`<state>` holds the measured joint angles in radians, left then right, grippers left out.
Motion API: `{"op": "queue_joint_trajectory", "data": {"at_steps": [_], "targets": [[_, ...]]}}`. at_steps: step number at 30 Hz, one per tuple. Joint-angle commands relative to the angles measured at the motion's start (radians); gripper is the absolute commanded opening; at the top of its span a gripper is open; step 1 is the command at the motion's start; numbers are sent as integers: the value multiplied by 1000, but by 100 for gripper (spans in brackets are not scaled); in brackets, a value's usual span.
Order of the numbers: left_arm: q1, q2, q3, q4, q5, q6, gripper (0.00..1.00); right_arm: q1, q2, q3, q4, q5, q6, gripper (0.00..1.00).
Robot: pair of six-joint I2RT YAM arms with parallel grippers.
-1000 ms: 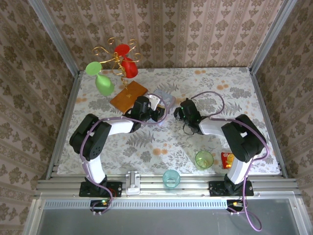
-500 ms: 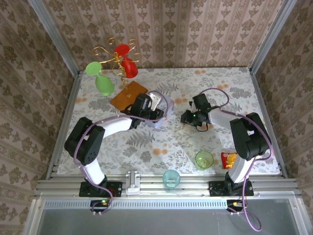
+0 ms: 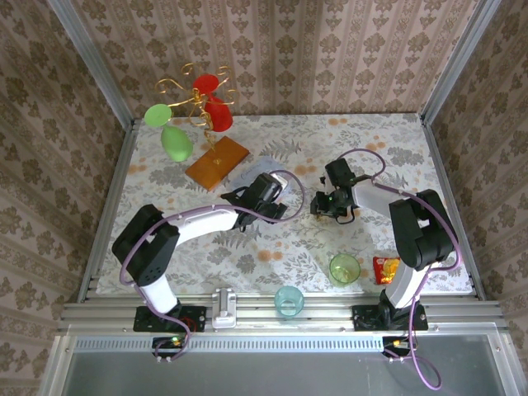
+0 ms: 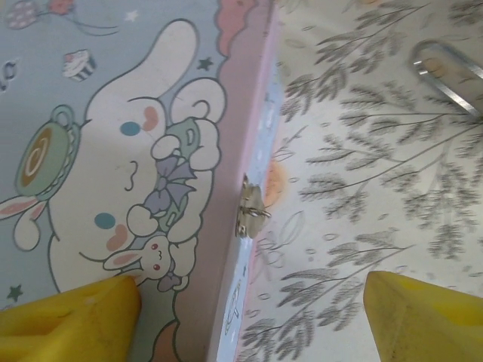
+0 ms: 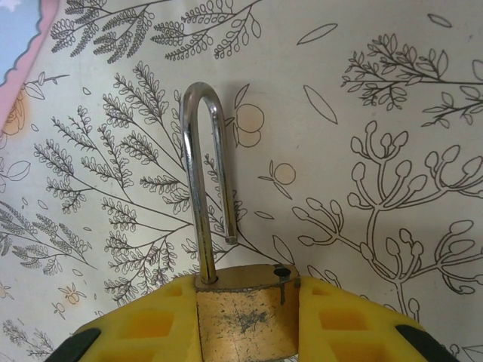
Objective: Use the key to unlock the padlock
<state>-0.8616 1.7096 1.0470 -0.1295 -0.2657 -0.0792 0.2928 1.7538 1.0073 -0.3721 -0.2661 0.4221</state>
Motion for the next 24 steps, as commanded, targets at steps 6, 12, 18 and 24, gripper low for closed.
{"op": "queue_joint_trajectory", "data": {"at_steps": [6, 12, 18, 24], "targets": [[30, 45, -70, -154, -134, -53, 78, -41, 23, 10, -58, 33, -21, 18], [42, -22, -136, -101, -104, -72, 78, 30, 77, 119, -225, 235, -72, 20], [66, -101, -202, -67, -94, -98, 80, 98, 138, 204, -381, 488, -82, 25], [94, -209, -299, 10, -49, -156, 82, 126, 191, 239, -435, 605, -96, 32]]}}
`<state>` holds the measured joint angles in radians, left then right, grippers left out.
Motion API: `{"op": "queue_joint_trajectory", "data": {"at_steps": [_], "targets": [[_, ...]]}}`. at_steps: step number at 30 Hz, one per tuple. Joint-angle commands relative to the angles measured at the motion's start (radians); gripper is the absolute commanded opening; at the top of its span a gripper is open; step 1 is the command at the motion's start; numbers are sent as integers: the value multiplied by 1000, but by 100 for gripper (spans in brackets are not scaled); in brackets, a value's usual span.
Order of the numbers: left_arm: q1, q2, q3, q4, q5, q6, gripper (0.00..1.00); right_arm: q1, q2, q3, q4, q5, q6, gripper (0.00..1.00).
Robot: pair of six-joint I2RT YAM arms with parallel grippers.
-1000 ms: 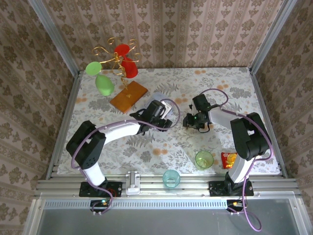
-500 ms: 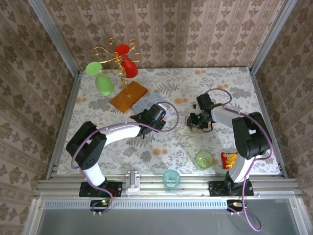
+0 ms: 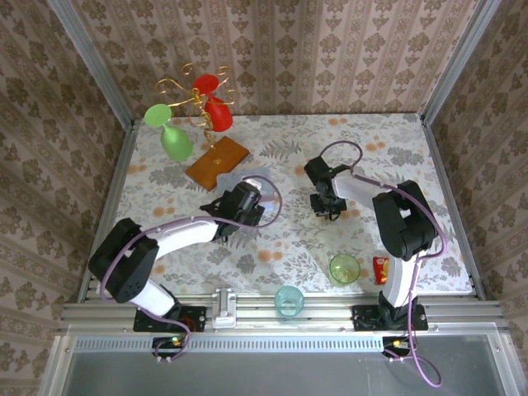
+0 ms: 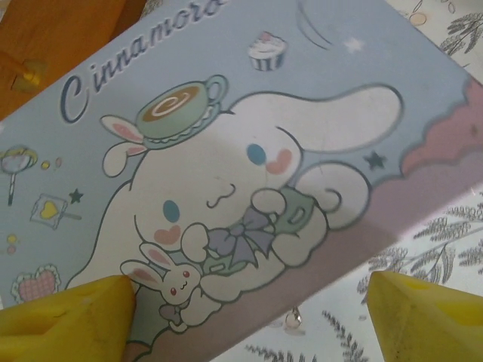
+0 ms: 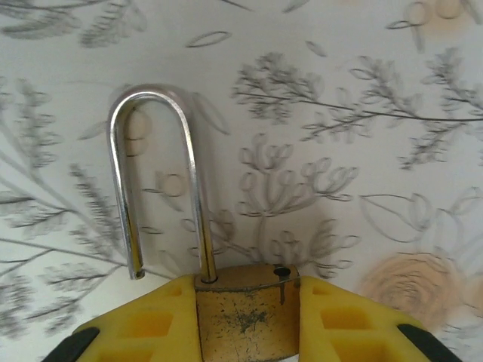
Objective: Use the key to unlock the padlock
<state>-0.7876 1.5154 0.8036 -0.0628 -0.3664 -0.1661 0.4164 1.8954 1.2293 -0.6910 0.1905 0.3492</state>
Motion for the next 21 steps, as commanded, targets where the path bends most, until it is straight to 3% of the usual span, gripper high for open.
{"op": "queue_joint_trajectory", "data": {"at_steps": [1, 9, 14, 15, 19, 21], "targets": [[23, -22, -70, -51, 51, -77, 82, 2, 56, 17, -115, 146, -24, 37], [43, -113, -129, 8, 120, -125, 83, 7, 58, 12, -105, 130, -25, 41], [60, -256, -106, -32, 191, -143, 85, 9, 21, -3, -93, 115, -24, 41], [64, -293, -104, -41, 204, -147, 96, 9, 2, -9, -83, 111, -25, 43], [112, -434, -106, -92, 279, -161, 100, 9, -106, -18, -51, 105, -30, 60], [153, -512, -115, -124, 307, -153, 100, 11, -185, -25, -35, 121, -39, 76]]}}
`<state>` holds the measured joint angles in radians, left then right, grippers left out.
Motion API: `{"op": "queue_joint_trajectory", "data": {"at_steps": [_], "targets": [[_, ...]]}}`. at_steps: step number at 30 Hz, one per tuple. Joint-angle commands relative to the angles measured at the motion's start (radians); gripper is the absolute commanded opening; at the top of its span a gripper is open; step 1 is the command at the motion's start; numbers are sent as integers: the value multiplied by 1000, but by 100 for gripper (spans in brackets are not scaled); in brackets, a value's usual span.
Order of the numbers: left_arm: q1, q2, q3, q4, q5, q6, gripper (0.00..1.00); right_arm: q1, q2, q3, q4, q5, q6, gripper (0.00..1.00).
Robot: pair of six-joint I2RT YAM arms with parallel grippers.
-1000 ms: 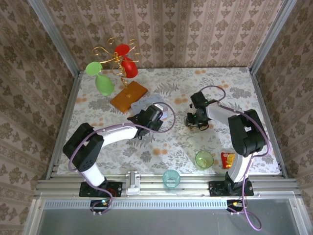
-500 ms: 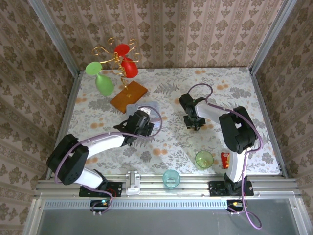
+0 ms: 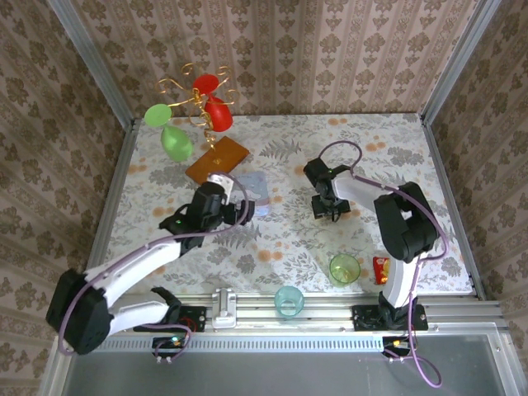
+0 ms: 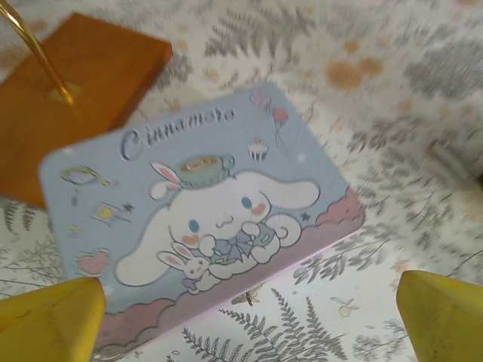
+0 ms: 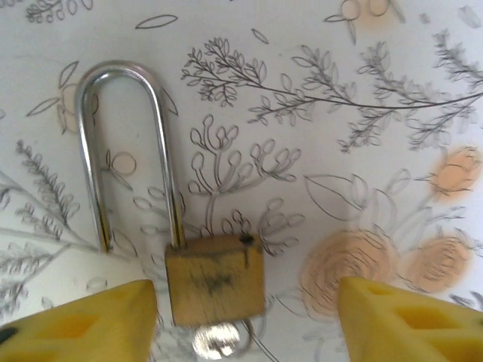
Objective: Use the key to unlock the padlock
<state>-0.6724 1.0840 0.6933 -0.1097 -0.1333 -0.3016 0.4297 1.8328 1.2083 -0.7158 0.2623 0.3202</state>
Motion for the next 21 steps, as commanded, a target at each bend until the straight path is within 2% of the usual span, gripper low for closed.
{"op": "queue_joint_trajectory", "data": {"at_steps": [1, 2, 3, 7, 10, 13, 15, 18, 21], "targets": [[57, -117, -12, -98, 65, -8, 100, -4, -161, -14, 7, 56, -18, 79], [86, -154, -24, -117, 44, 1, 100, -10, -209, -29, 31, 64, -25, 86], [130, -189, -41, -125, 31, 8, 100, -26, -256, -46, 59, 58, -30, 100], [332, -242, -178, -6, 35, 59, 100, -125, -401, -147, 230, -12, -56, 100], [441, -264, -248, 59, -63, 124, 100, -201, -459, -239, 348, -17, -75, 100], [466, -354, -285, 104, -130, 192, 100, -265, -529, -352, 470, 28, -85, 100], [469, -357, -371, 273, -227, 256, 100, -305, -552, -441, 585, 39, -117, 100], [501, -233, -426, 453, -301, 299, 100, -338, -568, -572, 807, 71, -172, 100], [541, -75, -440, 618, -274, 304, 100, -344, -577, -713, 1072, 50, -228, 100]]}}
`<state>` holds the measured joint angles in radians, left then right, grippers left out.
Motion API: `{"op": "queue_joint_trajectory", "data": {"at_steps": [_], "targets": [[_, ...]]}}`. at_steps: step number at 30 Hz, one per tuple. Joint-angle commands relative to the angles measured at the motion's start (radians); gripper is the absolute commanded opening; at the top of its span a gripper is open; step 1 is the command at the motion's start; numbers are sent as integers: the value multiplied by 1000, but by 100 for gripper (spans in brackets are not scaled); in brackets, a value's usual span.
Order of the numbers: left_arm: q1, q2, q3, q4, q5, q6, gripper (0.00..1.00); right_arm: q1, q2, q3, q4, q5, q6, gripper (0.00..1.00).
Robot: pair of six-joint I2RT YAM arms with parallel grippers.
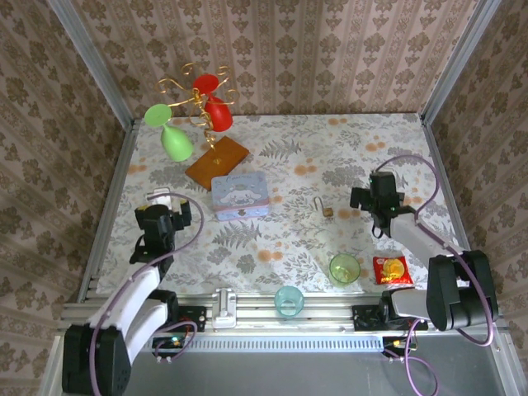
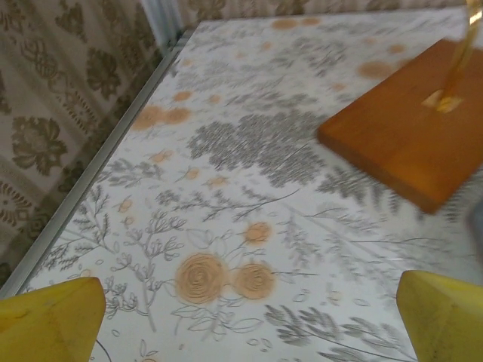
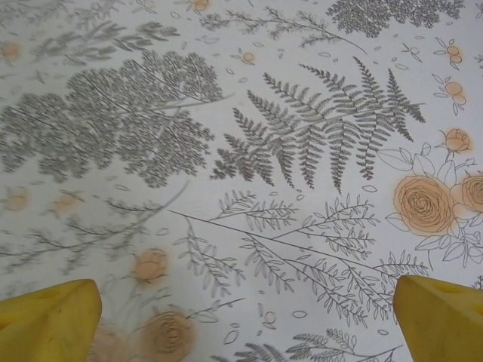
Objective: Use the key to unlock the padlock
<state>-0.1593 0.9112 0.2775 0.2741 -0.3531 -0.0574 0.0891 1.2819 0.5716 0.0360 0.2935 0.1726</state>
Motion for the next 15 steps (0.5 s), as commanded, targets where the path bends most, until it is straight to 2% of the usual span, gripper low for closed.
{"op": "queue_joint_trajectory", "data": {"at_steps": [1, 3, 4, 6, 8, 10, 11, 12, 15], "targets": [[40, 161, -27, 308, -44, 79, 100, -3, -23, -128, 424, 10, -99, 100], [67, 252, -13, 397, -13, 96, 100, -11, -7, -198, 591, -11, -108, 100], [89, 291, 2, 418, 36, 89, 100, -17, 2, -209, 639, -30, -115, 100], [142, 383, 6, 564, 118, 58, 100, -18, 19, -222, 704, -63, -126, 100], [175, 452, 44, 576, 178, 24, 100, -17, 58, -239, 793, -80, -146, 100], [216, 544, 61, 649, 308, 22, 100, -18, 102, -244, 852, -67, -144, 100], [209, 550, 74, 630, 347, 42, 100, -19, 147, -242, 876, -59, -142, 100], [192, 553, 88, 593, 341, 51, 100, -19, 175, -236, 888, -59, -140, 100], [186, 670, 54, 803, 381, 83, 100, -19, 252, -205, 898, -60, -144, 100]]}}
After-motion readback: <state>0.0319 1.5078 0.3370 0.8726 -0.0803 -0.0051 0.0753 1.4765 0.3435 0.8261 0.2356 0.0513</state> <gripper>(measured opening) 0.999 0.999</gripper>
